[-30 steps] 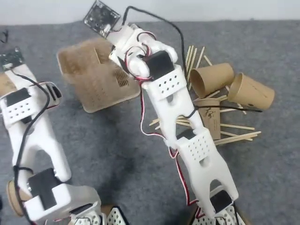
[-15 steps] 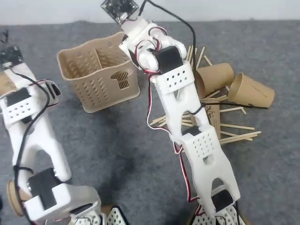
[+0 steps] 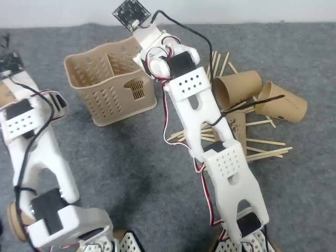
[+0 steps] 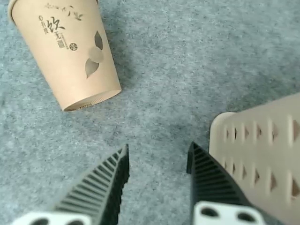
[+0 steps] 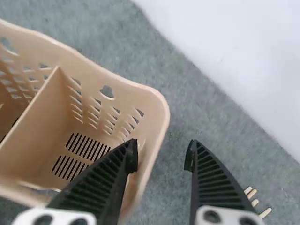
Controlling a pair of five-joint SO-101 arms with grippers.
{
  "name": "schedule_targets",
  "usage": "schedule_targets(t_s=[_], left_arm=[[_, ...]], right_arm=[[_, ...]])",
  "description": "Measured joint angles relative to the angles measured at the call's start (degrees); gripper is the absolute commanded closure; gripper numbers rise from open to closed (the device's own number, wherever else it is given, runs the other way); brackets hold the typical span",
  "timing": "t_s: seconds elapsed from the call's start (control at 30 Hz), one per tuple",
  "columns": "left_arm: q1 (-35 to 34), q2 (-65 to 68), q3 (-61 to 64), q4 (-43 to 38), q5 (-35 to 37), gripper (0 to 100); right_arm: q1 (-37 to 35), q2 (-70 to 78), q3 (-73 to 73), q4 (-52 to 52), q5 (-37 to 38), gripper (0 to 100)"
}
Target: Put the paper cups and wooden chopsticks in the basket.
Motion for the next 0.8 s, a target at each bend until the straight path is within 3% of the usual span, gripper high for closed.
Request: schedule_targets(t_s=[0.13,0.37,0.63,0.8], left_arm=[[-0.1,0.0,0.0,0.0,0.0,80],[-0.1,0.0,0.0,0.0,0.0,80],[1.6,0.0,0.0,0.0,0.0,80],[3.8,0.0,0.0,0.0,0.0,80]], right_arm=[[0.0,-0.4,2.5,-0.1,0.0,99.8],[0.4,-1.2,2.6,2.4,0.0,99.2],[-1.1,-3.4,-1.8,17.6,-0.9,99.2],[-2.9,-3.3,-8.9,25.4,-6.1,99.2]])
